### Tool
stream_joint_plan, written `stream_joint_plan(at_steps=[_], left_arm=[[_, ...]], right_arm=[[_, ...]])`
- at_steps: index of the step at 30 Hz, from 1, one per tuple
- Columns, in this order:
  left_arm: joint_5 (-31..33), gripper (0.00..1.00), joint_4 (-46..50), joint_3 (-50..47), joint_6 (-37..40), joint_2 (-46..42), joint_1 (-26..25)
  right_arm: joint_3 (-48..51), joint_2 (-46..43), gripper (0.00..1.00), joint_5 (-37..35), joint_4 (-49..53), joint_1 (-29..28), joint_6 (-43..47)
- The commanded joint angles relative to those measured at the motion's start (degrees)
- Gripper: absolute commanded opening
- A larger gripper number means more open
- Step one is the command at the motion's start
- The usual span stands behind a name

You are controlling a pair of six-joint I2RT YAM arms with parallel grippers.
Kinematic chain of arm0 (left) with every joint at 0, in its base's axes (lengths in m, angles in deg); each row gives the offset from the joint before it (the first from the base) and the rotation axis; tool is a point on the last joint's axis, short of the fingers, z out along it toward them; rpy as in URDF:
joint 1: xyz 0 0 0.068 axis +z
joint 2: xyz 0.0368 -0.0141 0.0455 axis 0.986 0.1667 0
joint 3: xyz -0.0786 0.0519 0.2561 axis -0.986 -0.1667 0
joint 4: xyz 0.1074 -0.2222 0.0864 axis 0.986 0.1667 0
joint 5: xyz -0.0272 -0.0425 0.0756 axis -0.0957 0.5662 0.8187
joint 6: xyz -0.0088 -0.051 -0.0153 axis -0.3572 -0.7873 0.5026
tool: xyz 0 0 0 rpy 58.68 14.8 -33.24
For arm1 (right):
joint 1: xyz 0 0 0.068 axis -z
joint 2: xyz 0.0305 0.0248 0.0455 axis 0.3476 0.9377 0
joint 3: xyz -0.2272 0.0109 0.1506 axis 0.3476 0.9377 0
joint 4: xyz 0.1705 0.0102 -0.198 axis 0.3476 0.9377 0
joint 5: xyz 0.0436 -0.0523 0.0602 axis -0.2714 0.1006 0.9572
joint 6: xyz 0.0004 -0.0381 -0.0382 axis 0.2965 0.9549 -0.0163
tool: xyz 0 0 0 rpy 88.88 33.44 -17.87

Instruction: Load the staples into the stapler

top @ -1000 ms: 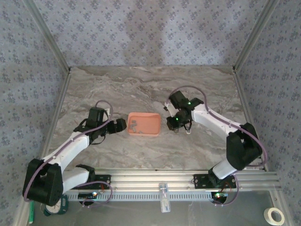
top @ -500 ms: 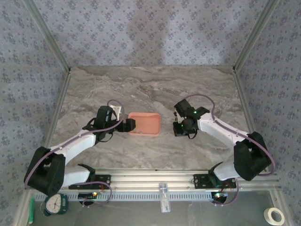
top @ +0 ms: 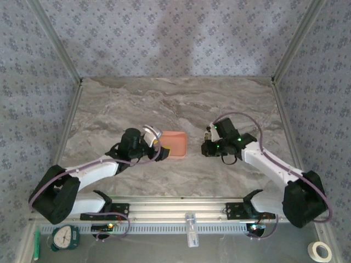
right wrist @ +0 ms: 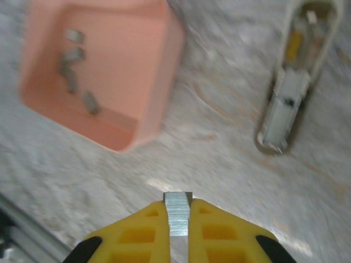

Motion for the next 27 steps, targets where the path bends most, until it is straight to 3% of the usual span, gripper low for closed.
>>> stream_joint_plan(at_steps=[1, 5, 10, 19, 27], left_arm=[[-1.5, 0.74, -11.2, -1.3, 13.4, -2.2, -3.1], [-2.2, 0.70, -15.5, -2.5, 22.7, -3.6, -6.5], [-3.1, 0.69, -20.8, -4.3, 30.2, -4.8, -8.3], [-2.9, 0.66, -25.3, -4.0, 34.1, -4.3, -8.7], [-5.1, 0.64, -28.3, -2.4, 33.8, -0.8, -9.2]], right_arm=[[0.6, -1.9, 0.13, 11.8, -9.7, 2.1, 4.5], [1.0, -1.5, 0.12, 22.0, -15.8, 3.2, 4.3], [1.4, -0.2, 0.11, 28.2, -20.5, 3.5, 2.3], [3.8, 0.3, 0.12, 34.9, -29.0, 3.5, -2.5], [4.4, 0.7, 0.12, 36.2, -33.2, 3.1, -5.7]])
